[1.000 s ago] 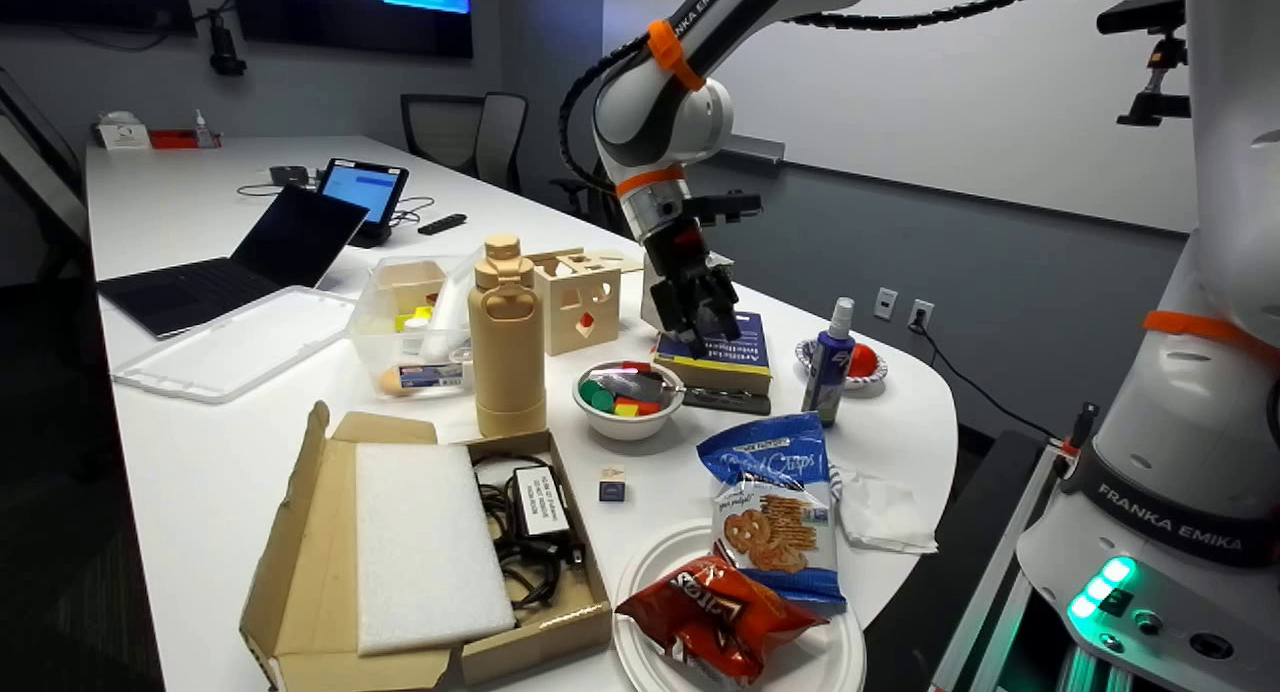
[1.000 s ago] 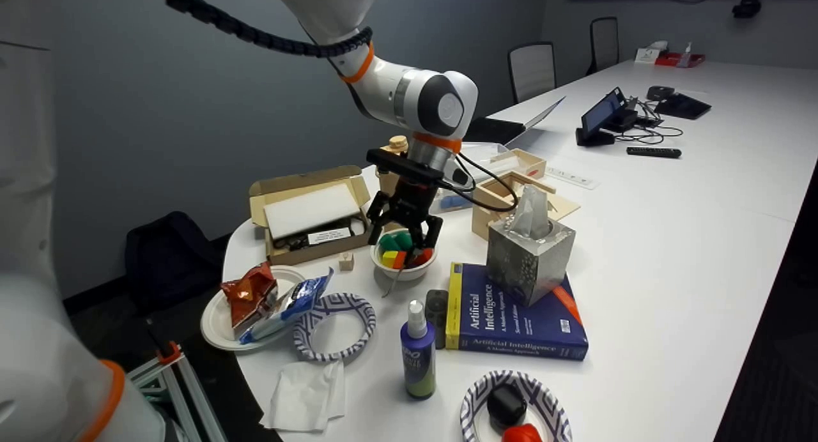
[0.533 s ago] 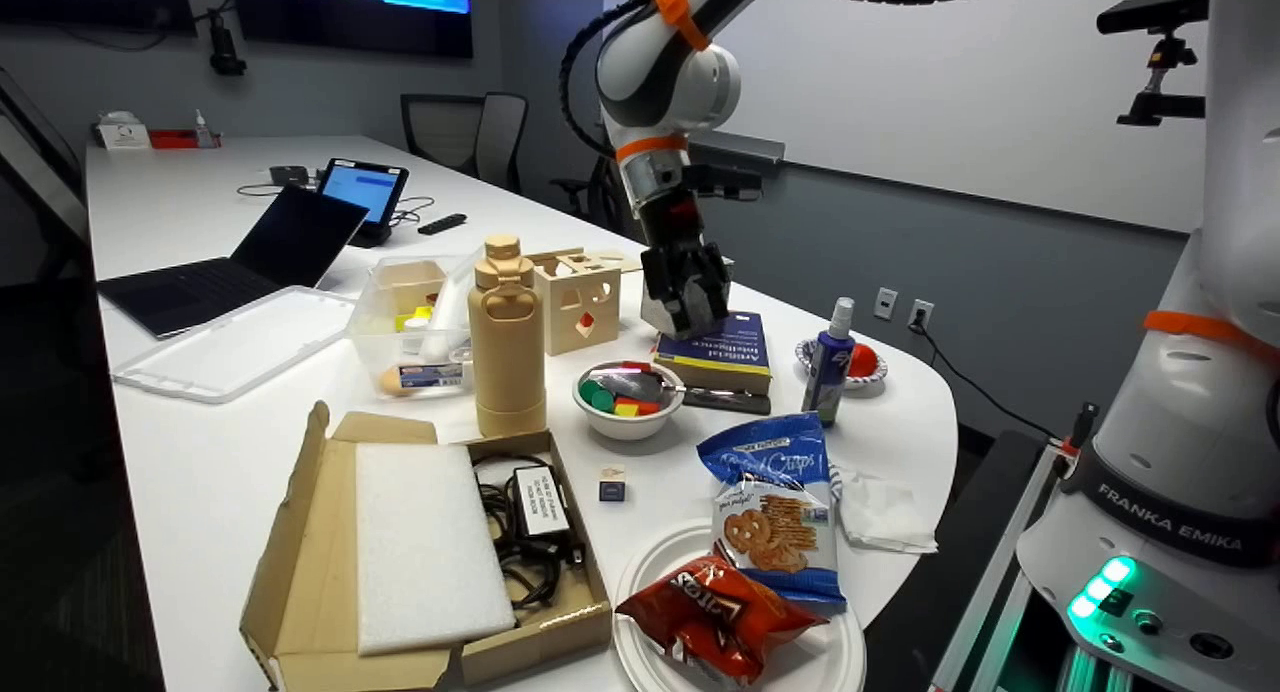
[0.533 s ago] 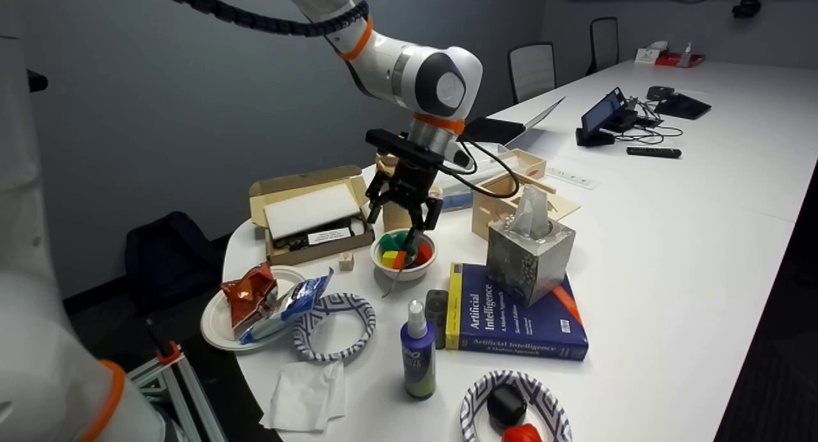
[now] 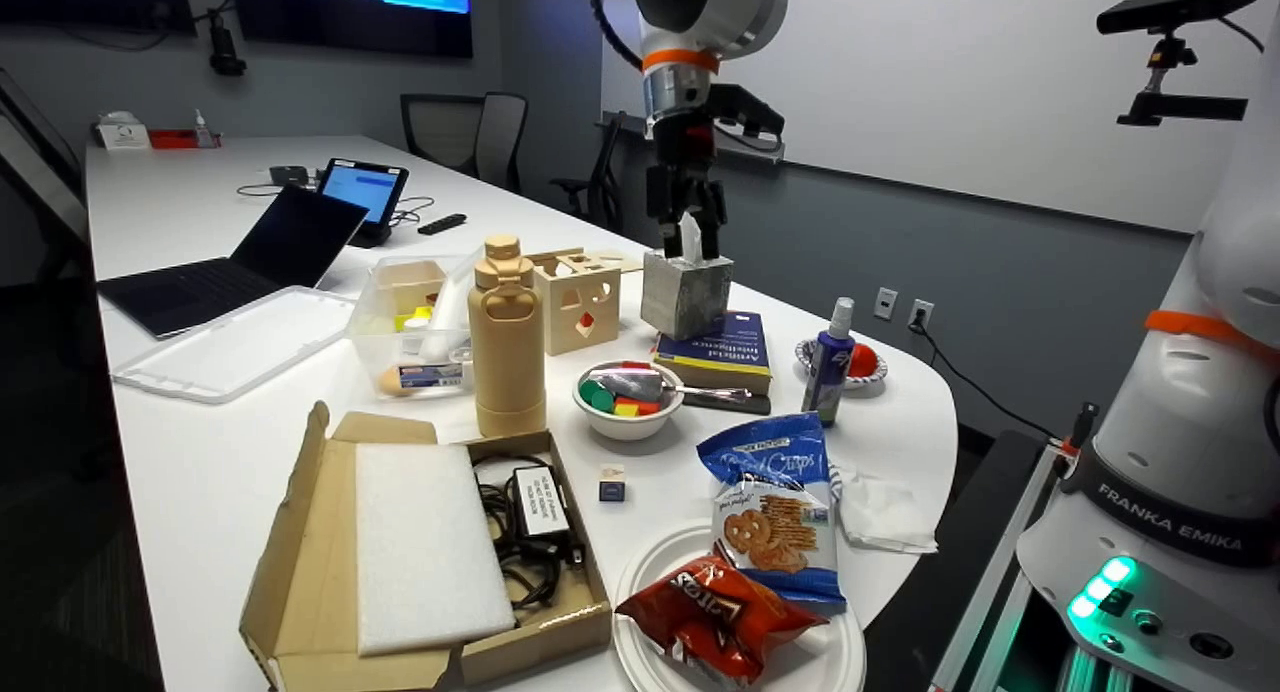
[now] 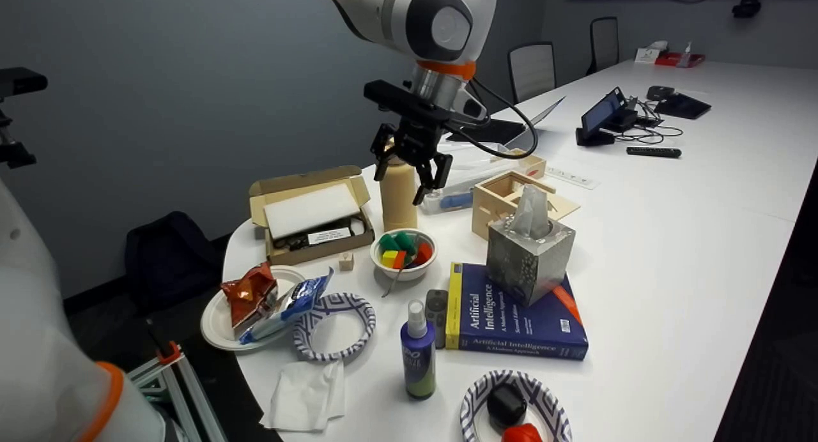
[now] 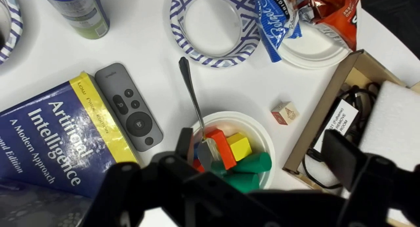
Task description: Use the cake spatula to stir the blocks in the white bowl.
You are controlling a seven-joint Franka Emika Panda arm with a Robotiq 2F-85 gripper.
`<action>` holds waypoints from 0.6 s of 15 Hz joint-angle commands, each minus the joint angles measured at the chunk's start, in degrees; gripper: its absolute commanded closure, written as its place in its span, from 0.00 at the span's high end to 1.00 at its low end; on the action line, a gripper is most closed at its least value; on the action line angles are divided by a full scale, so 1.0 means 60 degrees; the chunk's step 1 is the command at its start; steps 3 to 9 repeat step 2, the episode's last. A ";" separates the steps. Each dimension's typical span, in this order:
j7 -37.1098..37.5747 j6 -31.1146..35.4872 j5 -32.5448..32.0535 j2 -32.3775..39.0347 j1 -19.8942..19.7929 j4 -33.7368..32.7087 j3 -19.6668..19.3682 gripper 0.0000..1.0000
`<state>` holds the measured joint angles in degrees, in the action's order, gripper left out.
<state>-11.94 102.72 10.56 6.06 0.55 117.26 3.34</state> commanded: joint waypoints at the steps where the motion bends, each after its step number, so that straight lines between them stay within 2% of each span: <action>1: -0.0404 0.0349 0.0286 -0.0644 -0.0005 0.0586 -0.0078 1.00; 9: -0.0395 0.0385 0.0254 -0.0677 0.0014 0.0613 -0.0080 1.00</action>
